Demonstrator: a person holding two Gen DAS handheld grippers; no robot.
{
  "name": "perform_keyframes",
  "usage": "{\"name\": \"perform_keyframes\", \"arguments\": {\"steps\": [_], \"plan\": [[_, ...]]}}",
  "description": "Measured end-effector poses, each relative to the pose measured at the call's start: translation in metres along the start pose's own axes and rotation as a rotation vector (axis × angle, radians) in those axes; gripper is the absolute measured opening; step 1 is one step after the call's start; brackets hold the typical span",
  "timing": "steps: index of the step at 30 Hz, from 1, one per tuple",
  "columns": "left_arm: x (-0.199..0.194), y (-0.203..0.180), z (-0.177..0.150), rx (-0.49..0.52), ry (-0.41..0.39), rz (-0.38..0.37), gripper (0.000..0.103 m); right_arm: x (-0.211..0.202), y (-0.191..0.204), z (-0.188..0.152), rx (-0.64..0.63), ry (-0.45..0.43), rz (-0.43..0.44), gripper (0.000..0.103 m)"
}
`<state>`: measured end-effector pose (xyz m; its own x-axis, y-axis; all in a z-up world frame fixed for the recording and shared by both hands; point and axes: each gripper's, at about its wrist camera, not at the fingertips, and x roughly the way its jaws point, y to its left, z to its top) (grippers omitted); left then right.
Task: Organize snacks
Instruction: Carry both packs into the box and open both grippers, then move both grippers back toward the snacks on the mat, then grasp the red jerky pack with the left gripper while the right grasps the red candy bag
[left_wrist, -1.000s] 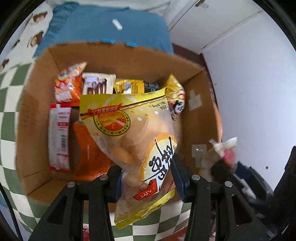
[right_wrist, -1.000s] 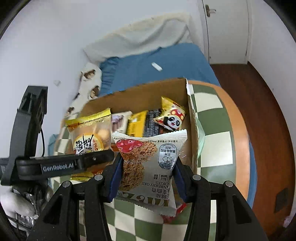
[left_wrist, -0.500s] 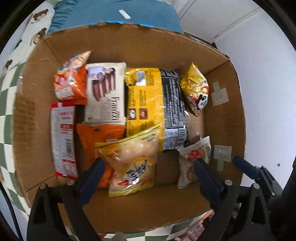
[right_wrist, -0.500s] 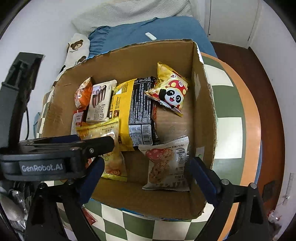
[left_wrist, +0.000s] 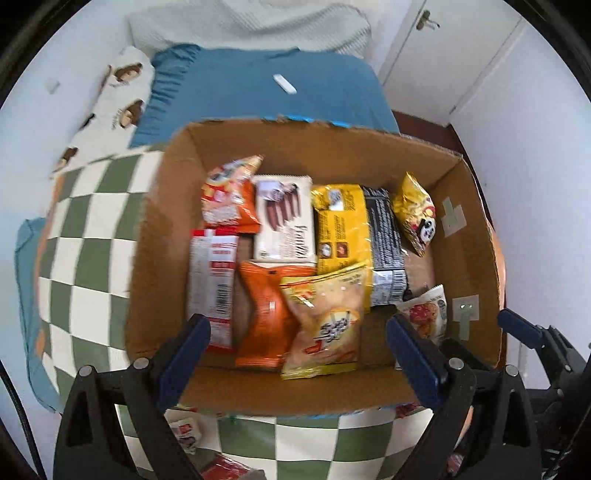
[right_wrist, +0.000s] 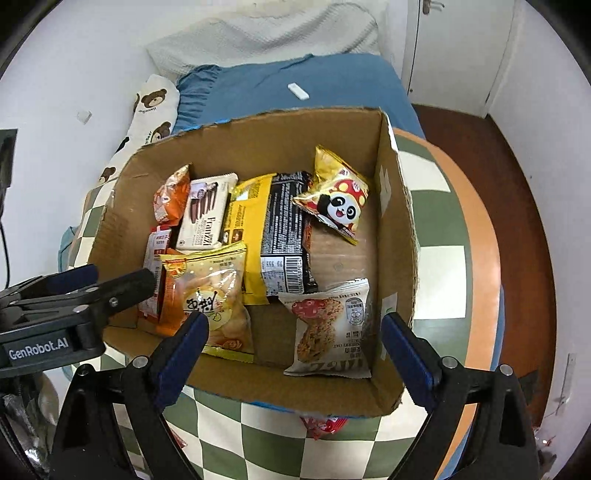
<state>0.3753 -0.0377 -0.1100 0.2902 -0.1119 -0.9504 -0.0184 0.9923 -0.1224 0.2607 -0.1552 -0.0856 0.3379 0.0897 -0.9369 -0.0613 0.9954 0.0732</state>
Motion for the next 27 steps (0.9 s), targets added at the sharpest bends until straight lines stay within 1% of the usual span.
{"name": "perform_keyframes", "arguments": {"steps": [6,10,13,17,24,27], "plan": [[-0.027,0.015,-0.021,-0.015,-0.099,0.031,0.097,-0.020,0.007,-0.014,0.001,-0.060,0.003,0.096],[-0.047,0.018,-0.037,0.005,-0.172,0.069,0.097,-0.035,0.010,-0.024,0.006,-0.109,0.003,0.096],[-0.064,0.019,-0.051,0.013,-0.221,0.078,0.097,-0.052,0.013,-0.033,0.001,-0.153,-0.001,0.096],[-0.084,0.016,-0.067,0.027,-0.288,0.090,0.097,-0.077,0.019,-0.046,-0.011,-0.215,-0.003,0.096],[-0.123,0.004,-0.089,0.038,-0.390,0.085,0.097,-0.125,0.025,-0.074,-0.022,-0.319,-0.004,0.096],[-0.131,0.002,-0.095,0.037,-0.413,0.081,0.097,-0.141,0.027,-0.084,-0.021,-0.356,0.002,0.096]]}}
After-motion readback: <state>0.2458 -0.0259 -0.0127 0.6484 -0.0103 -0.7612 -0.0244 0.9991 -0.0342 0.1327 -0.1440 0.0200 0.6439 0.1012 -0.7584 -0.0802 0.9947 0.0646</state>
